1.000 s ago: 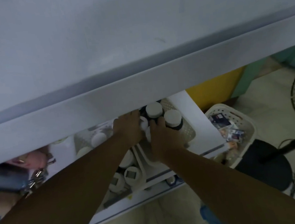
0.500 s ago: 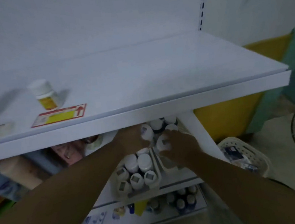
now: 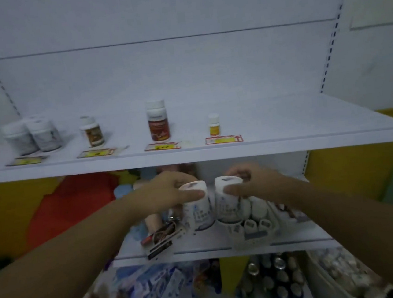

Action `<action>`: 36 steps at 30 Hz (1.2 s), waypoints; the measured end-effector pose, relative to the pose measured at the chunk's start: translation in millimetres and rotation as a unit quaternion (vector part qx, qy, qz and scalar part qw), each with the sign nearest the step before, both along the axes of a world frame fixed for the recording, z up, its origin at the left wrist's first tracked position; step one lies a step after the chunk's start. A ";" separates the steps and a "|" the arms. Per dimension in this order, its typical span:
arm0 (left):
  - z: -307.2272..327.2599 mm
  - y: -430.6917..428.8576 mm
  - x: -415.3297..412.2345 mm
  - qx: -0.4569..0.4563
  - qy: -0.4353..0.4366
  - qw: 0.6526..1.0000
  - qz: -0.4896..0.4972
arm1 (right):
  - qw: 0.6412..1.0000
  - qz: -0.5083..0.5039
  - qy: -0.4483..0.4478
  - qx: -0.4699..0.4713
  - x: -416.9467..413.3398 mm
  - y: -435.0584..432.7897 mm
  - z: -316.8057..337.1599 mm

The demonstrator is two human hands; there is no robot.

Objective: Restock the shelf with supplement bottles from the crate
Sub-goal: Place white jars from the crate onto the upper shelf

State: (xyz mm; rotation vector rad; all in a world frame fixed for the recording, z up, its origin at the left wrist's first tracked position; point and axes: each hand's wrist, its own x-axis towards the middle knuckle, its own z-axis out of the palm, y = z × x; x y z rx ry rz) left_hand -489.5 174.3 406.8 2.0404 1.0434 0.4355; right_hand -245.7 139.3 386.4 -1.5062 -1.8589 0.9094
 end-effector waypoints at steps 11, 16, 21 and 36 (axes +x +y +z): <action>67.2 -35.9 -148.6 0.032 -0.201 0.958 0.204 | 0.989 0.072 0.127 0.040 -180.6 16.1 74.5; 83.7 -19.8 -206.2 0.072 -0.209 0.934 0.282 | 0.982 0.101 0.133 0.088 -251.7 49.2 92.6; 109.0 20.0 -244.4 0.102 -0.204 0.925 0.303 | 0.978 0.121 0.153 0.068 -293.1 100.3 114.5; 182.4 179.3 -328.7 0.176 -0.212 0.907 0.320 | 0.954 0.047 0.198 0.219 -373.0 236.5 179.0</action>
